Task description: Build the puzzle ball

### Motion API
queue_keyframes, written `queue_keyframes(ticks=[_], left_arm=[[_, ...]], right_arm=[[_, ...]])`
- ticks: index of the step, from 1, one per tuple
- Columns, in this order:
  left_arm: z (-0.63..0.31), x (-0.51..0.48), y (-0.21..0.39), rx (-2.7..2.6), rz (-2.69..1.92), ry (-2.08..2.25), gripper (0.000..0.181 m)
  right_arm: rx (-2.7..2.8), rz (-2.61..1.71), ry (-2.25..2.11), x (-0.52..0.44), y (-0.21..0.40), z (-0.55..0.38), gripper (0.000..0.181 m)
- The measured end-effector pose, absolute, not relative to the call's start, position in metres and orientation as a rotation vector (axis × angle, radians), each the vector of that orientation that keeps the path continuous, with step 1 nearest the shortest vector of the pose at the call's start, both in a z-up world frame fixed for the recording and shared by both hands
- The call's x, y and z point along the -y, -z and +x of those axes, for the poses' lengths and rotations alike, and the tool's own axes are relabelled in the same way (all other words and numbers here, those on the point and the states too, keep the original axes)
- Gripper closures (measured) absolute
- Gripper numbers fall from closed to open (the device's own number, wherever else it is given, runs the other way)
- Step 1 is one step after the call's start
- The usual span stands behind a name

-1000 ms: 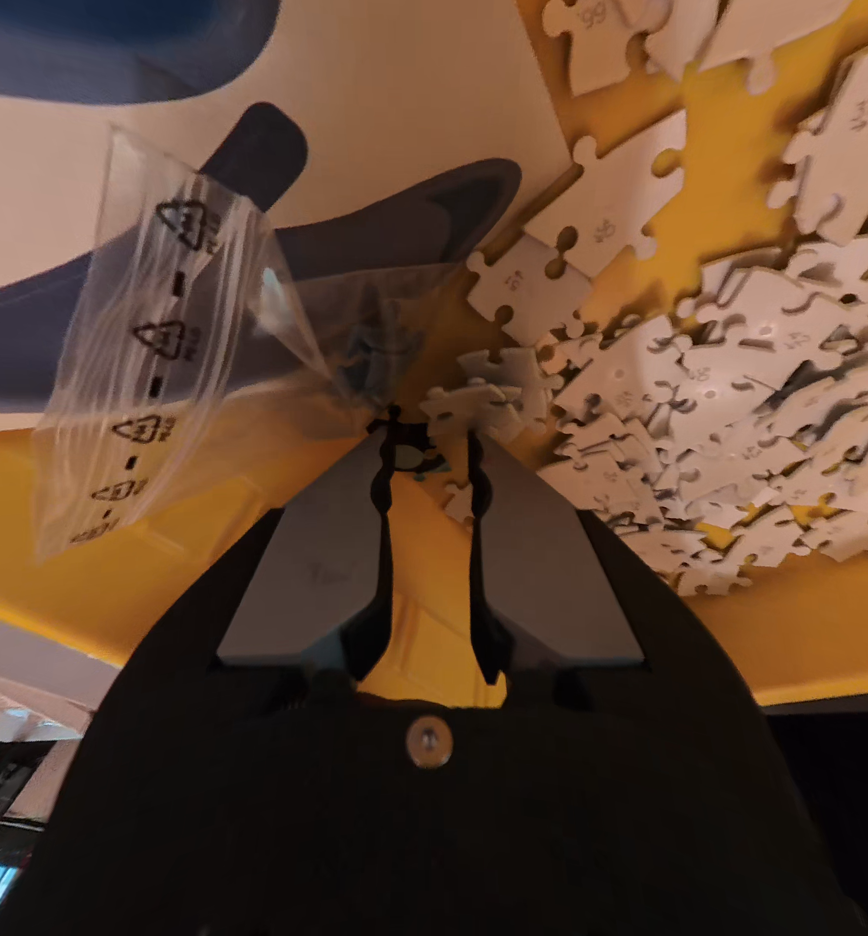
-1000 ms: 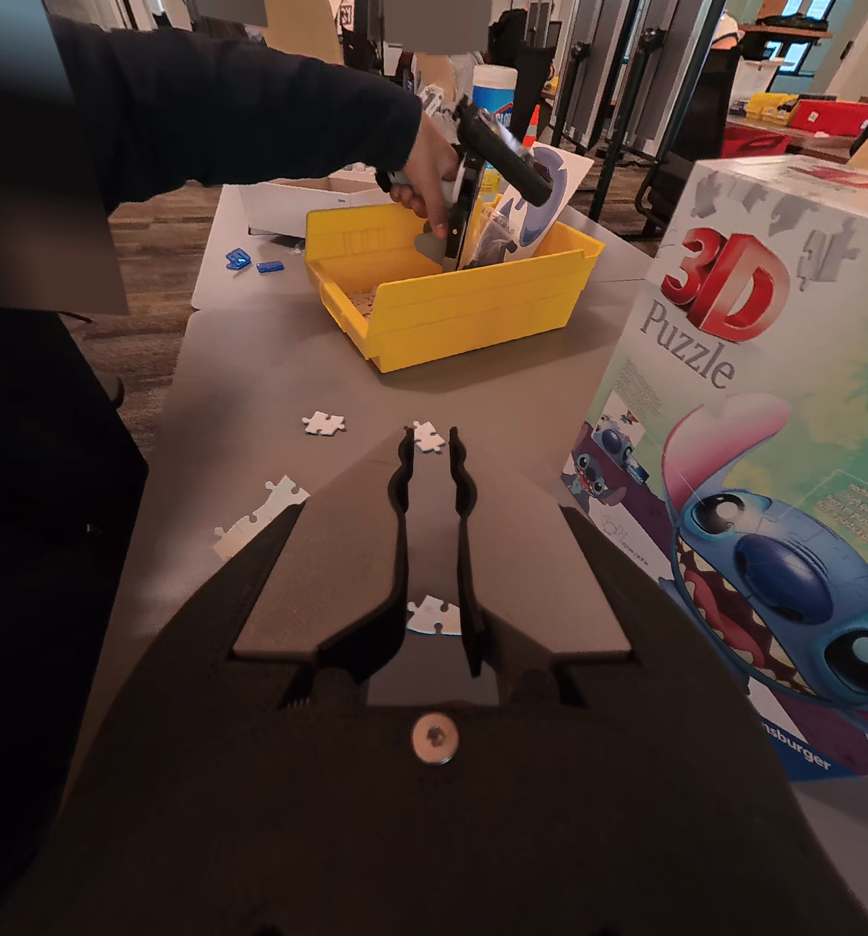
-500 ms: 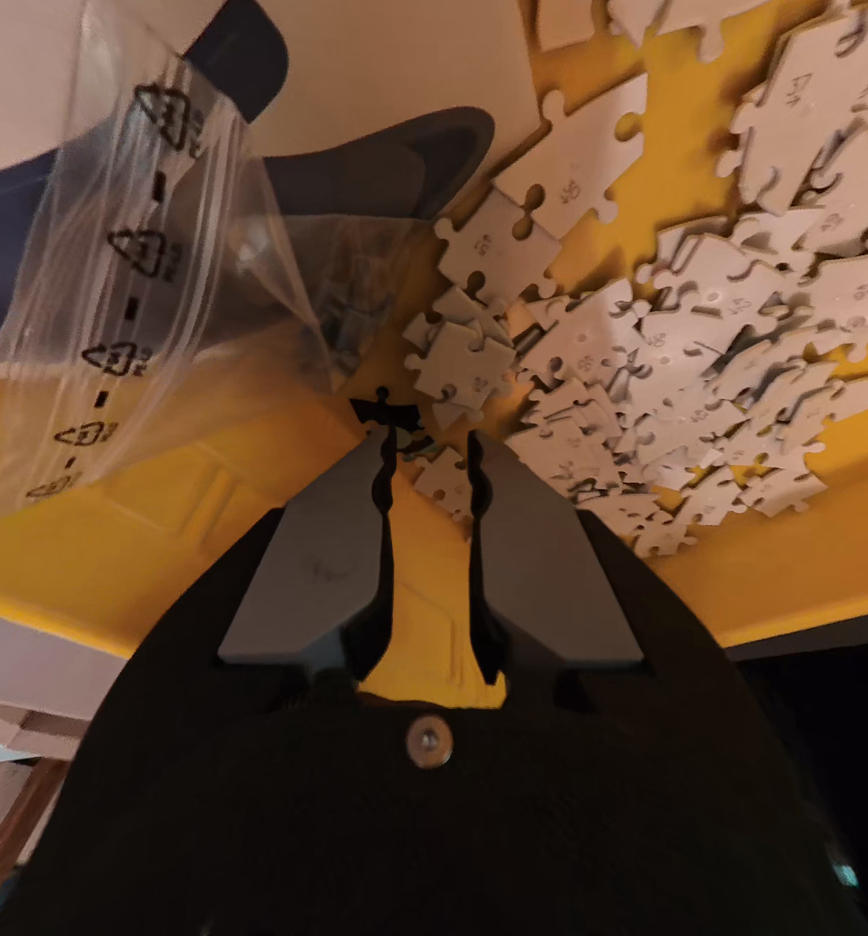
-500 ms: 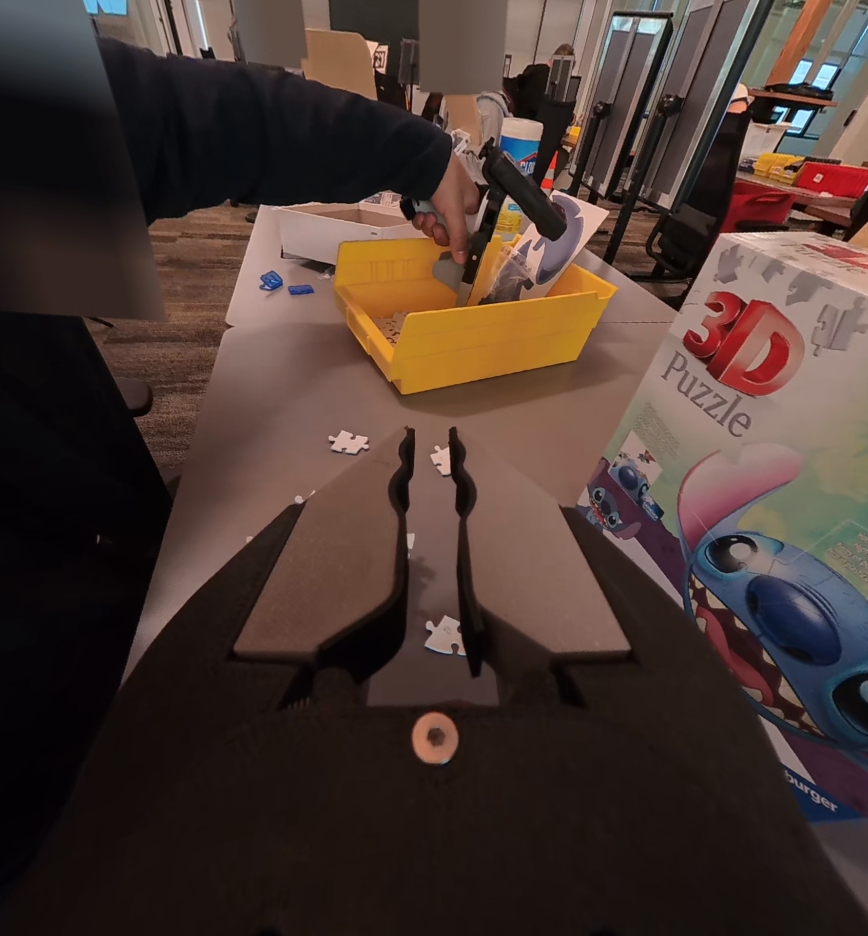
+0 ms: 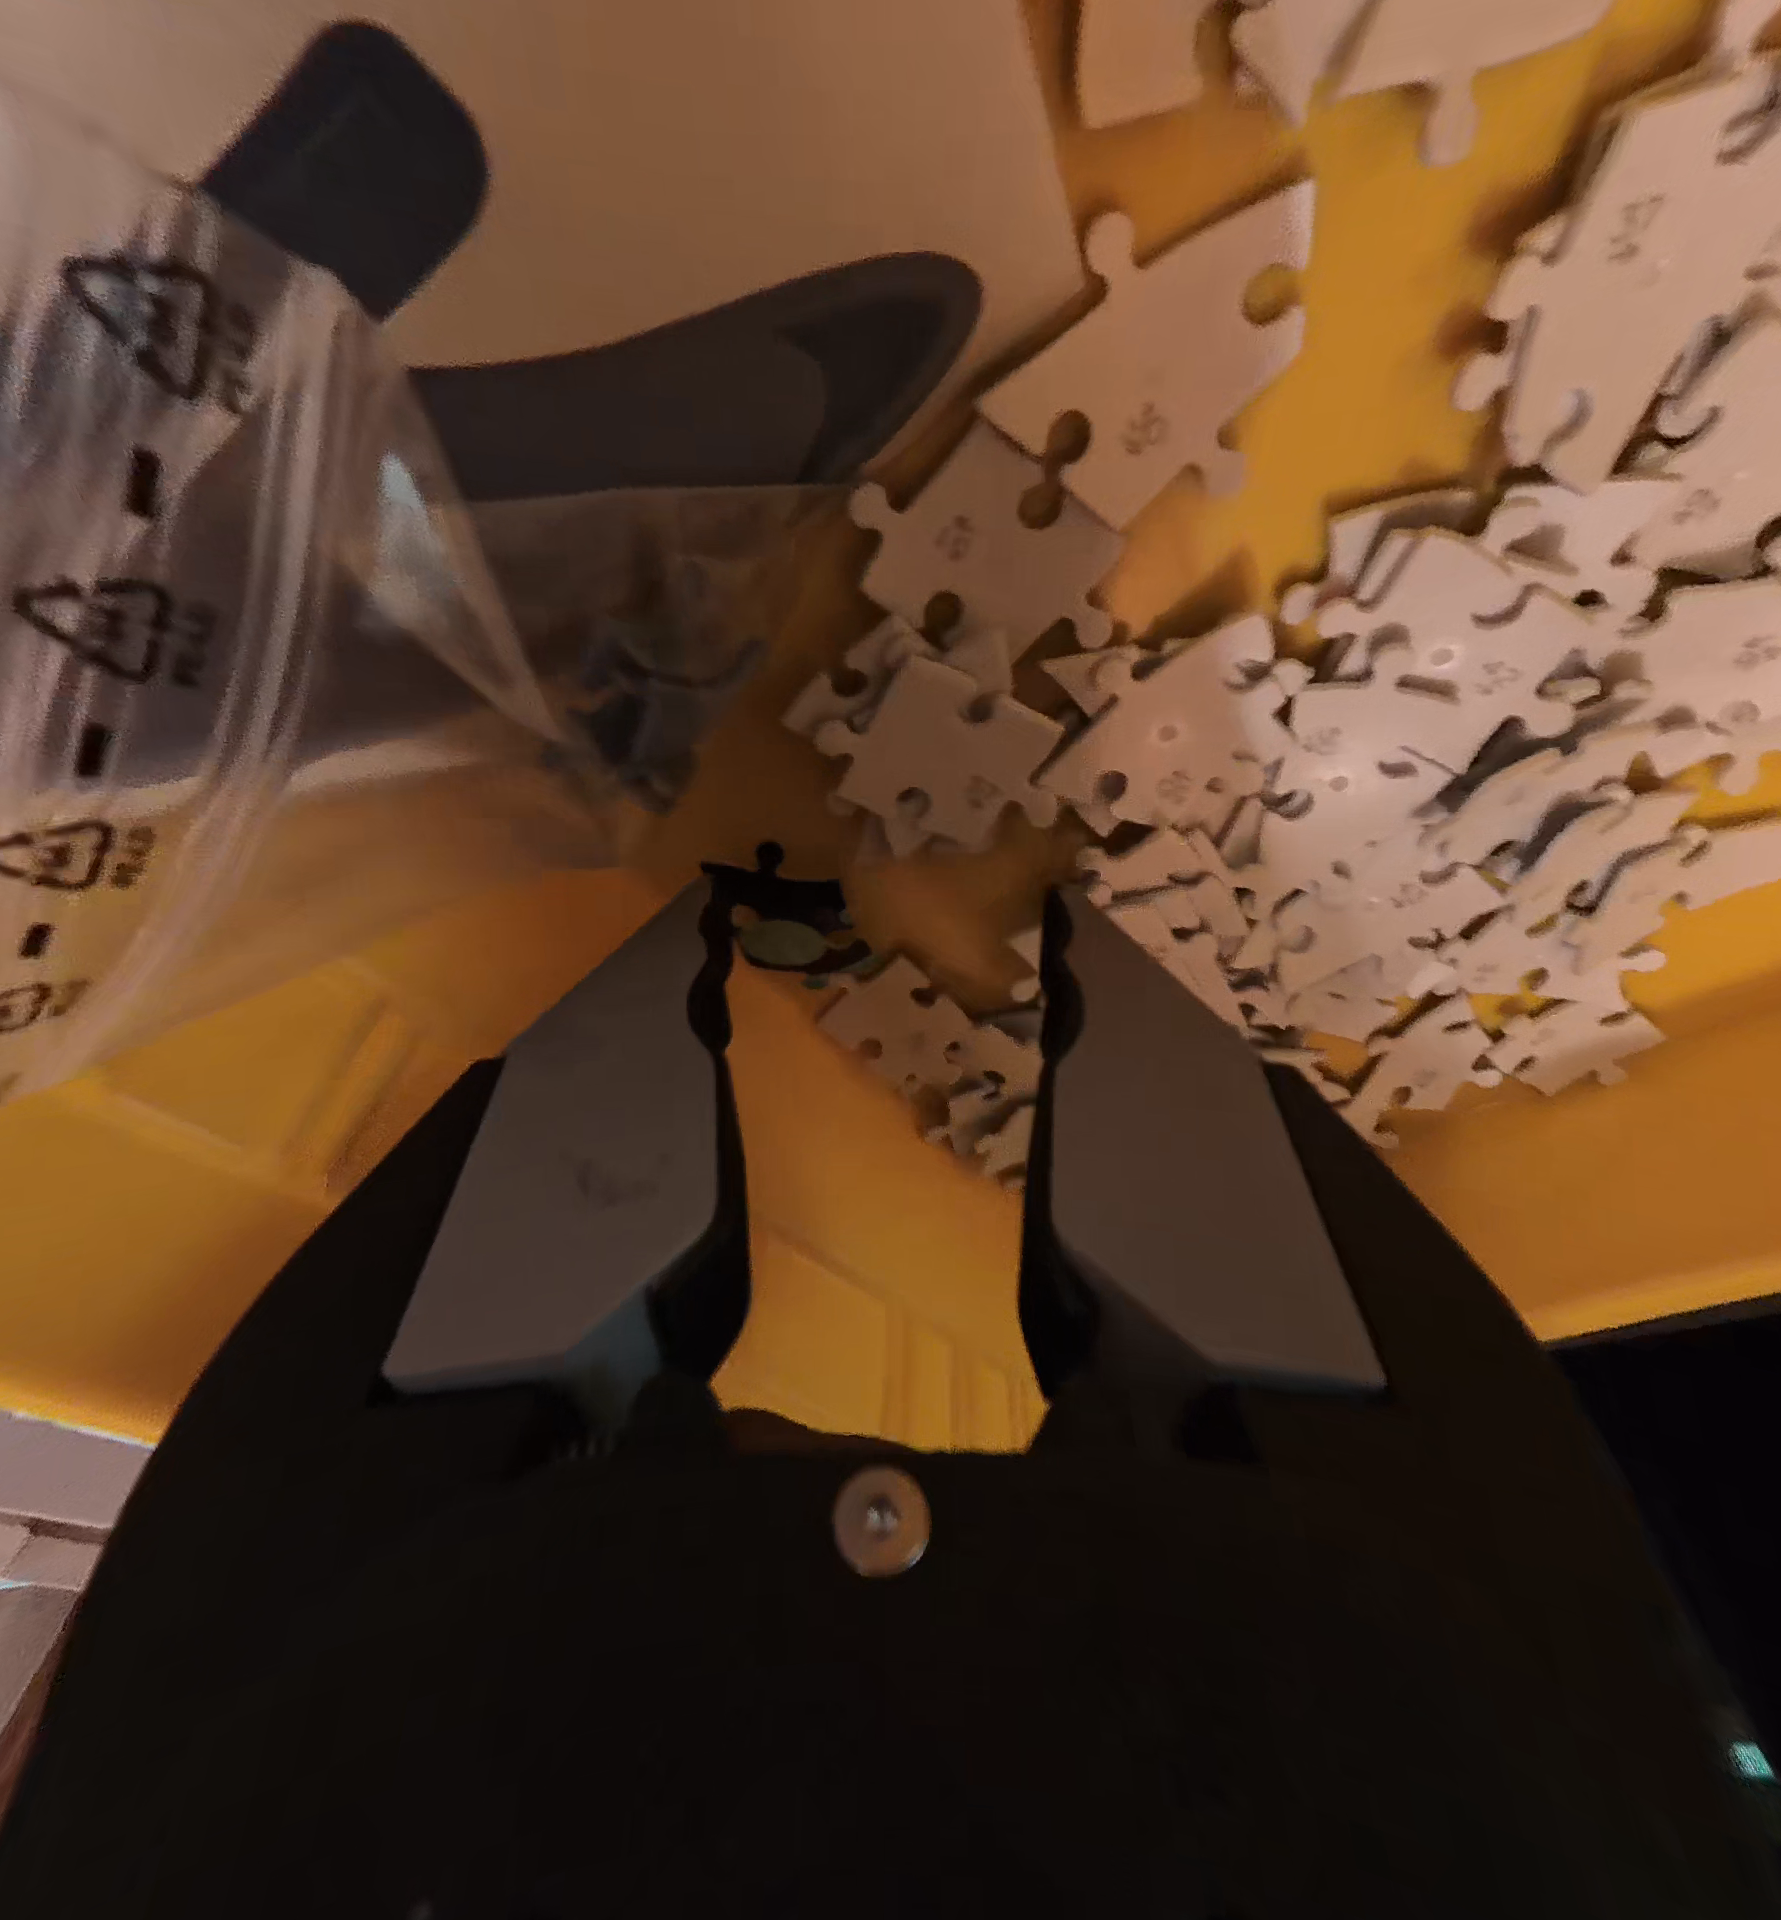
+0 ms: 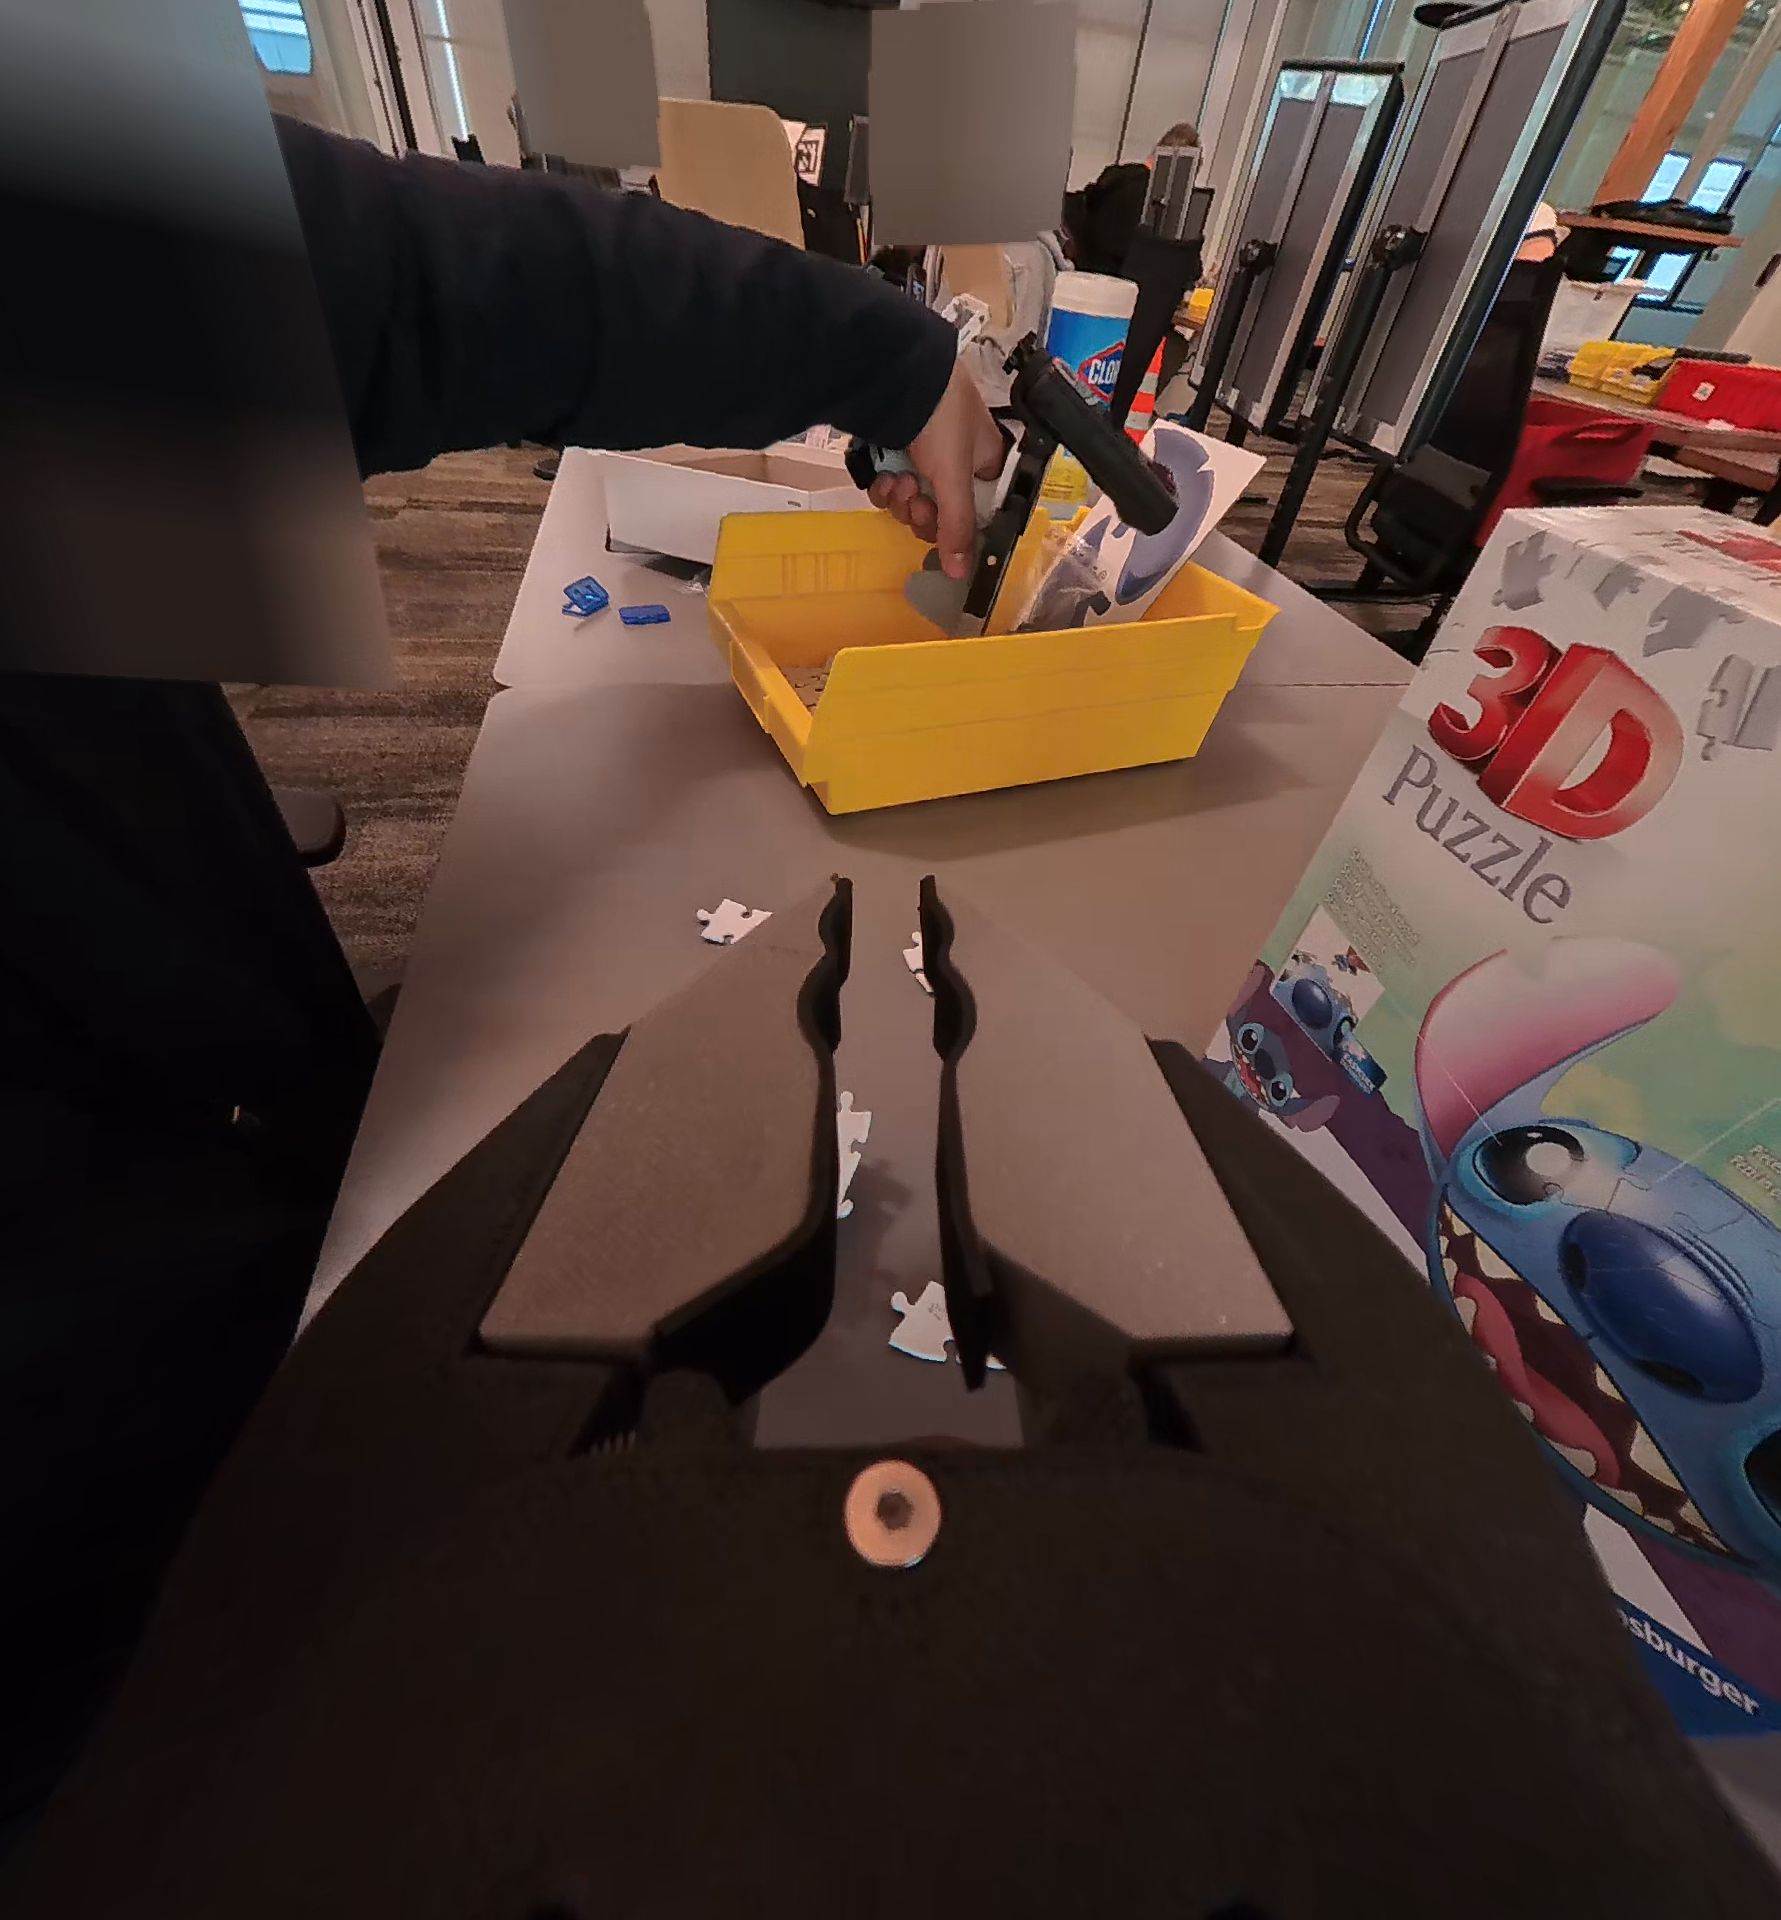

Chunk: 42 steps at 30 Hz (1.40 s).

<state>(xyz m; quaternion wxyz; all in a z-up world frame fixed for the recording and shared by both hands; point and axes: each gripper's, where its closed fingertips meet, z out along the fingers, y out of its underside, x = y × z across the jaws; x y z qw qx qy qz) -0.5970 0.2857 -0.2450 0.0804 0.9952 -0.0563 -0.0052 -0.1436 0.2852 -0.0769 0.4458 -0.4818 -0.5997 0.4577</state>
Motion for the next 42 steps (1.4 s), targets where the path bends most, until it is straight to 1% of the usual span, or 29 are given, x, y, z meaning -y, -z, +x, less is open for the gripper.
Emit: queue_keyframes(ticks=[3, 8, 10, 12, 17, 20, 24, 25, 26, 27, 32, 35, 39, 42], left_arm=[[-0.595, -0.283, 0.243, 0.192, 2.967, 0.016, 0.129], [-0.608, -0.284, 0.239, 0.158, 2.974, 0.107, 0.151], [-0.609, -0.283, 0.241, 0.184, 2.959, 0.141, 0.151], [-0.608, -0.280, 0.246, 0.202, 2.943, 0.145, 0.144], [-0.608, -0.280, 0.247, 0.152, 2.972, 0.092, 0.145], [-0.607, -0.273, 0.248, 0.095, 2.974, 0.021, 0.148], [-0.607, -0.266, 0.248, 0.107, 2.966, 0.034, 0.151], [-0.607, -0.265, 0.248, 0.127, 2.964, 0.042, 0.153], [-0.608, -0.264, 0.248, 0.140, 2.962, 0.054, 0.163], [-0.608, -0.263, 0.248, 0.139, 2.962, 0.057, 0.164], [-0.605, -0.260, 0.247, 0.174, 2.951, 0.034, 0.164], [-0.592, -0.264, 0.235, 0.221, 2.987, -0.130, 0.165], [-0.562, -0.274, 0.201, 0.394, 3.083, -0.568, 0.165], [-0.536, -0.266, 0.176, 0.776, 3.076, -0.902, 0.165]], right_arm=[[1.482, -1.186, -1.134, -0.284, 0.075, -0.142, 0.172], [1.492, -1.192, -1.125, -0.284, 0.078, -0.144, 0.172], [1.498, -1.193, -1.122, -0.283, 0.079, -0.144, 0.172], [1.499, -1.191, -1.123, -0.283, 0.079, -0.145, 0.172], [1.506, -1.183, -1.130, -0.279, 0.079, -0.146, 0.172], [1.508, -1.177, -1.132, -0.277, 0.078, -0.146, 0.172], [1.503, -1.164, -1.137, -0.275, 0.075, -0.145, 0.172], [1.502, -1.162, -1.140, -0.275, 0.075, -0.144, 0.172], [1.501, -1.159, -1.141, -0.275, 0.074, -0.144, 0.172], [1.500, -1.157, -1.141, -0.274, 0.074, -0.144, 0.172], [1.497, -1.164, -1.141, -0.275, 0.076, -0.142, 0.172], [1.495, -1.172, -1.145, -0.276, 0.077, -0.141, 0.172], [1.500, -1.177, -1.141, -0.277, 0.079, -0.142, 0.172], [1.506, -1.181, -1.125, -0.277, 0.080, -0.143, 0.172]])
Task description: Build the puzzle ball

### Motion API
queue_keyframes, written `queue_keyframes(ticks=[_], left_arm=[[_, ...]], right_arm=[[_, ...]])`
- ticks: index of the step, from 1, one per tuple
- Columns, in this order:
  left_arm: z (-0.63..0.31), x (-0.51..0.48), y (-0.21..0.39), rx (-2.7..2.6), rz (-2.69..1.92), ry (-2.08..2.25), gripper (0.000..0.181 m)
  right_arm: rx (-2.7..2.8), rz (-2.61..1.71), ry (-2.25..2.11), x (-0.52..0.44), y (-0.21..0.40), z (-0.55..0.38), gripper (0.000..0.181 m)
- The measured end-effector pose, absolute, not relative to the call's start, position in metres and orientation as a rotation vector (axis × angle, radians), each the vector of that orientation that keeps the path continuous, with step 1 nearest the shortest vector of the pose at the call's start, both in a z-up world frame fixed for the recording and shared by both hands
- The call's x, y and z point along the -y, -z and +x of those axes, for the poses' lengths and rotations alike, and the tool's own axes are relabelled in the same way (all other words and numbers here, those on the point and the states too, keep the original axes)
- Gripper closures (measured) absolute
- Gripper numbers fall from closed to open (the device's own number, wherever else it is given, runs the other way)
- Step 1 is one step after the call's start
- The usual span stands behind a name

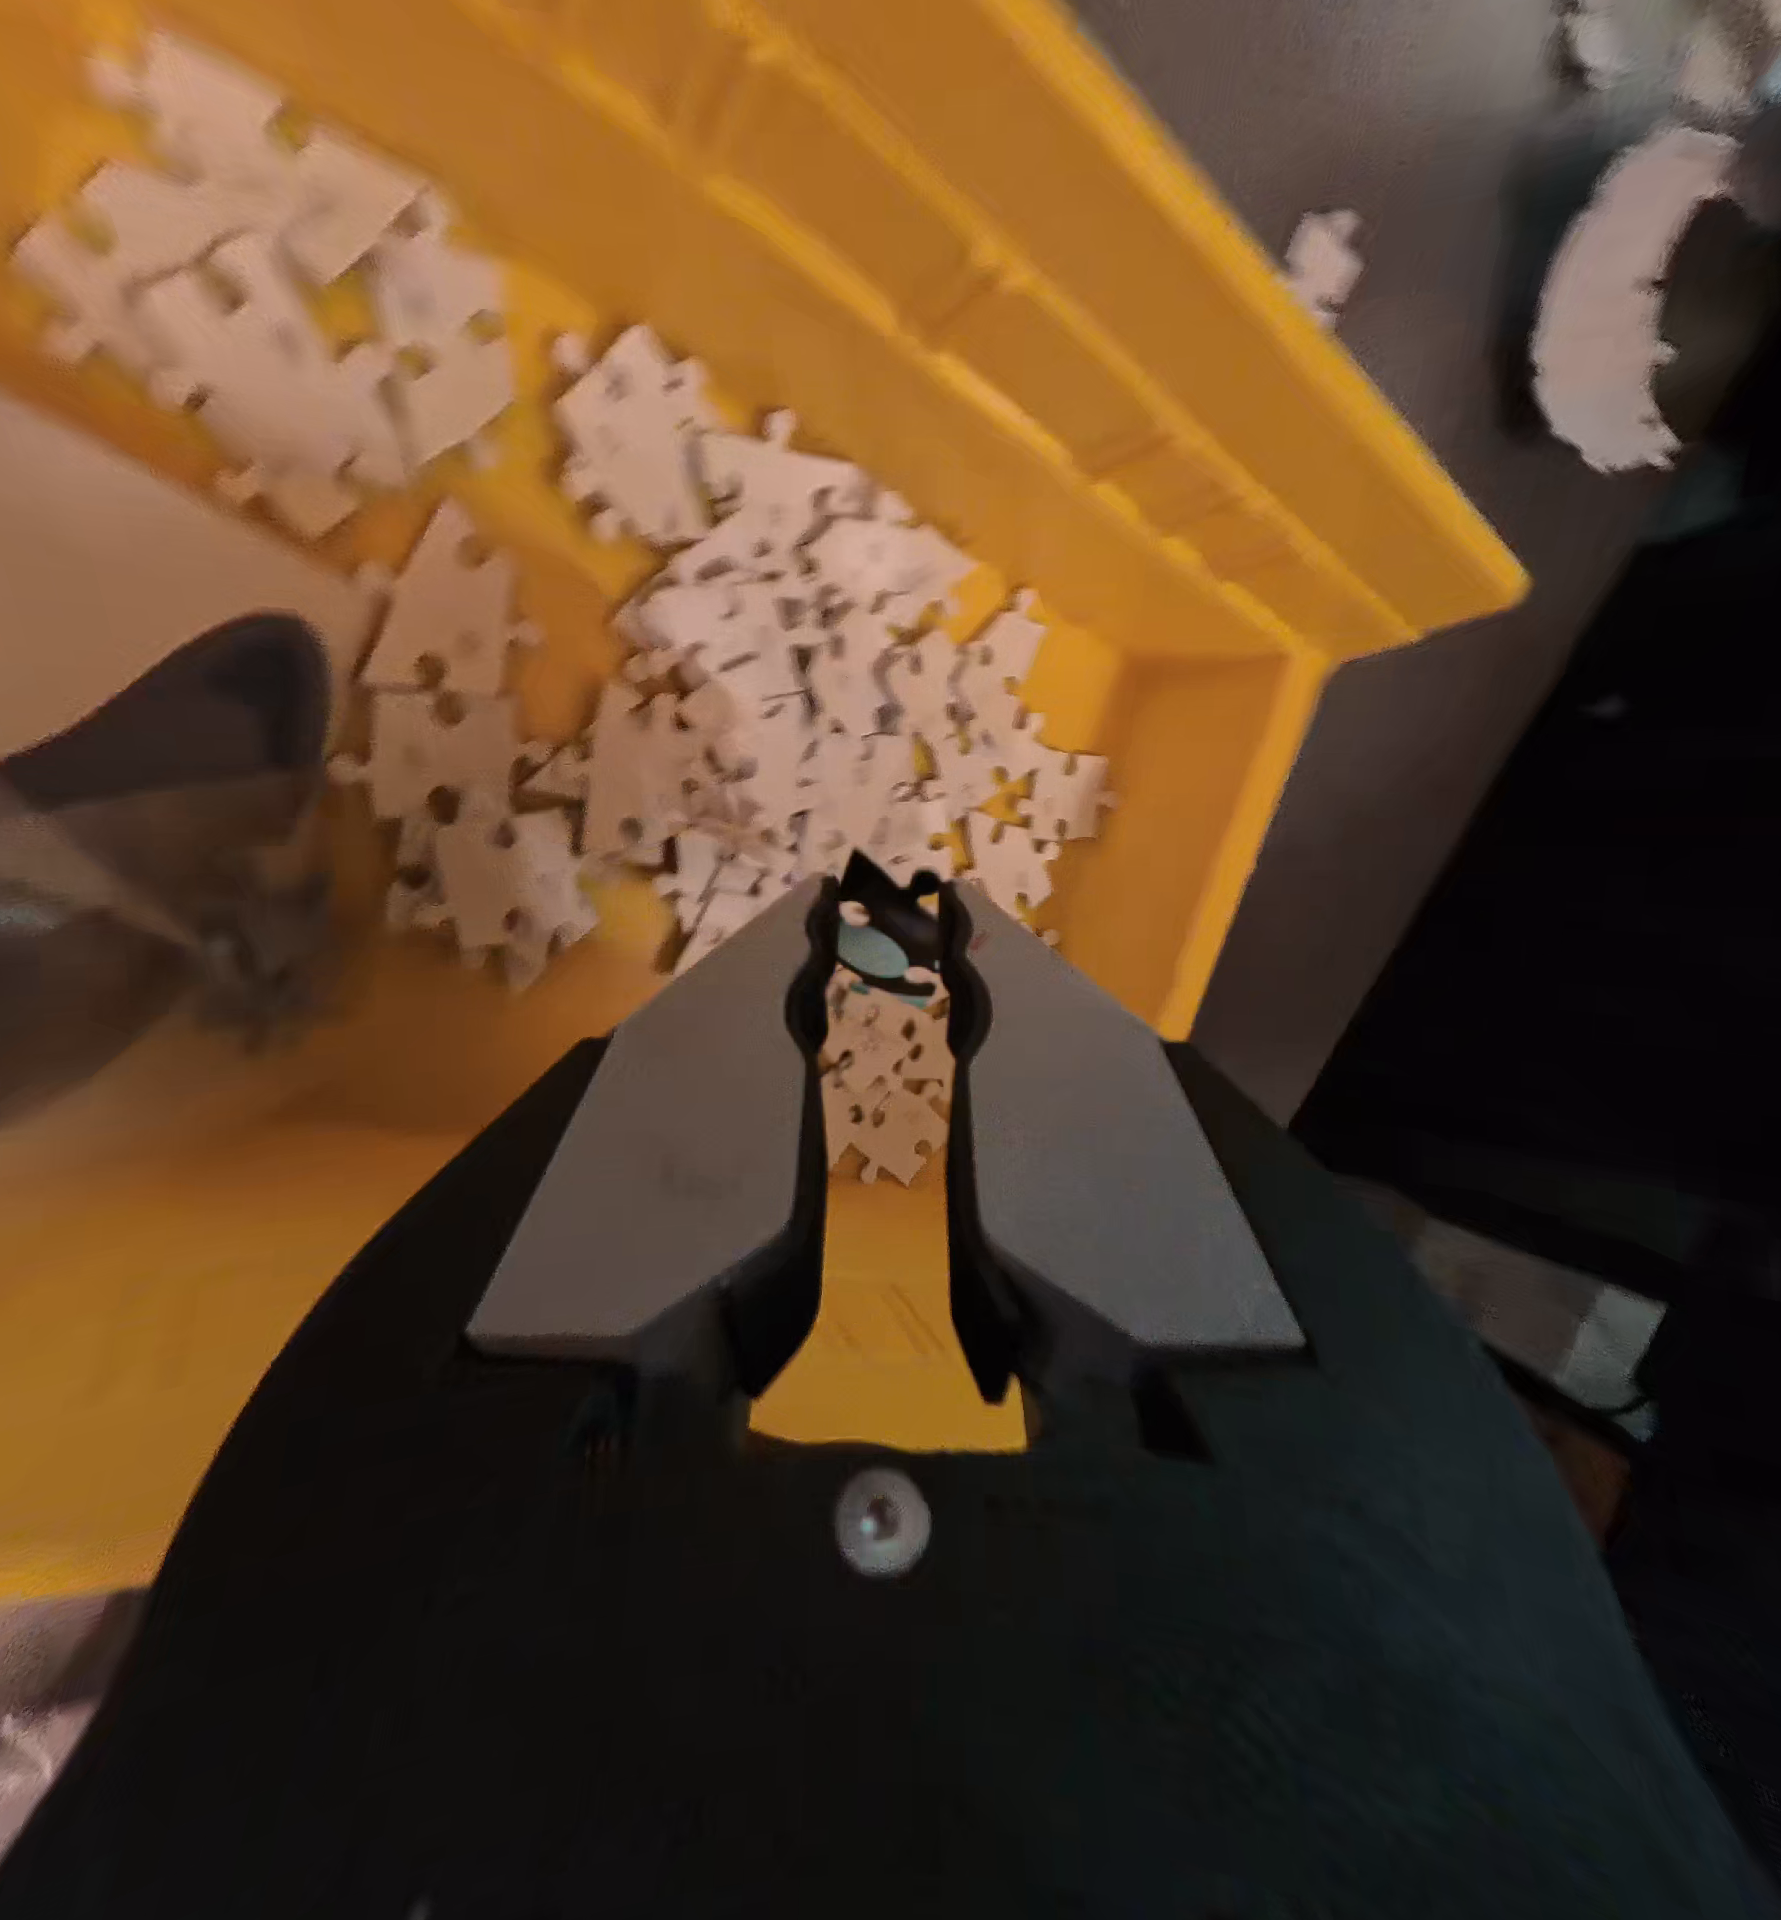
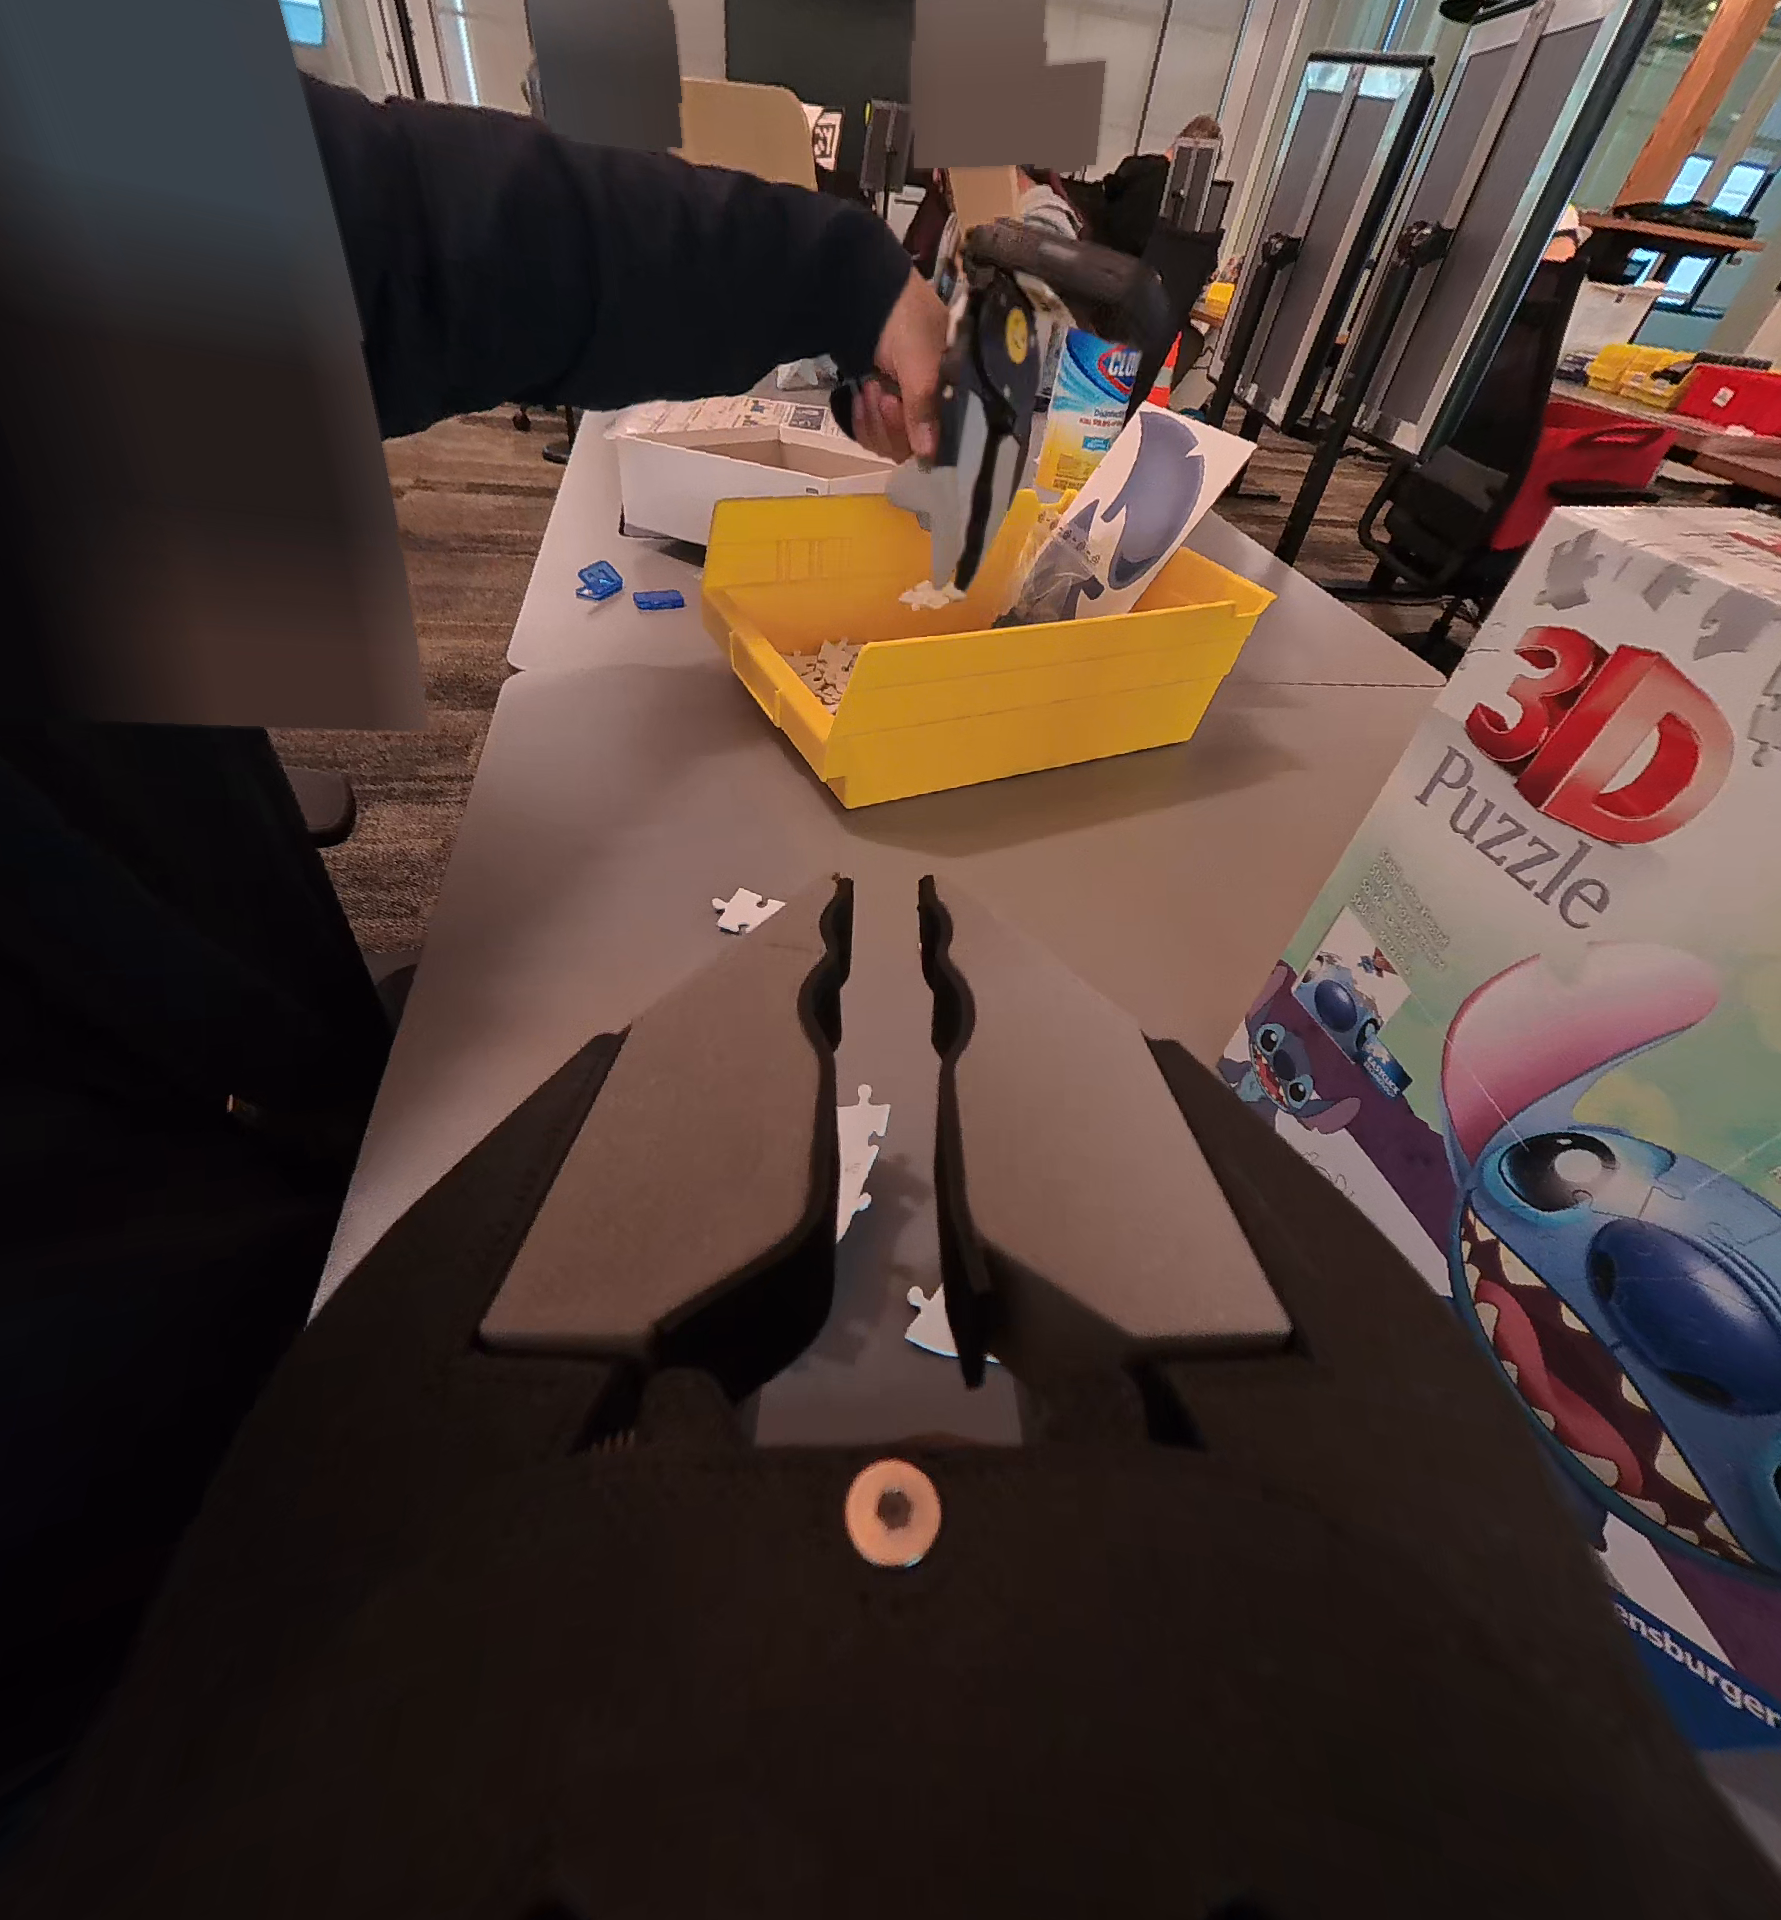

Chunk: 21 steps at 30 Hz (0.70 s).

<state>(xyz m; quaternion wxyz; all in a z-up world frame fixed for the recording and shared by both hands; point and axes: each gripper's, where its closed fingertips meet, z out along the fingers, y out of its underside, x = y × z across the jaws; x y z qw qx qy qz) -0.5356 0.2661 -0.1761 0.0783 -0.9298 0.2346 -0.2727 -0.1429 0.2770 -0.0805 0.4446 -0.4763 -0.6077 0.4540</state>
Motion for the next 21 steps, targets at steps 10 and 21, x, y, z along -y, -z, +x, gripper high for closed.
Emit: queue_keyframes(ticks=[10, 21], left_arm=[[-0.504, -0.269, 0.162, -0.993, -2.408, 0.956, 0.164], [-0.492, -0.277, 0.166, -1.139, -2.362, 0.850, 0.164]], right_arm=[[1.511, -1.203, -1.123, -0.280, 0.085, -0.145, 0.172], [1.517, -1.210, -1.121, -0.281, 0.087, -0.146, 0.172]])
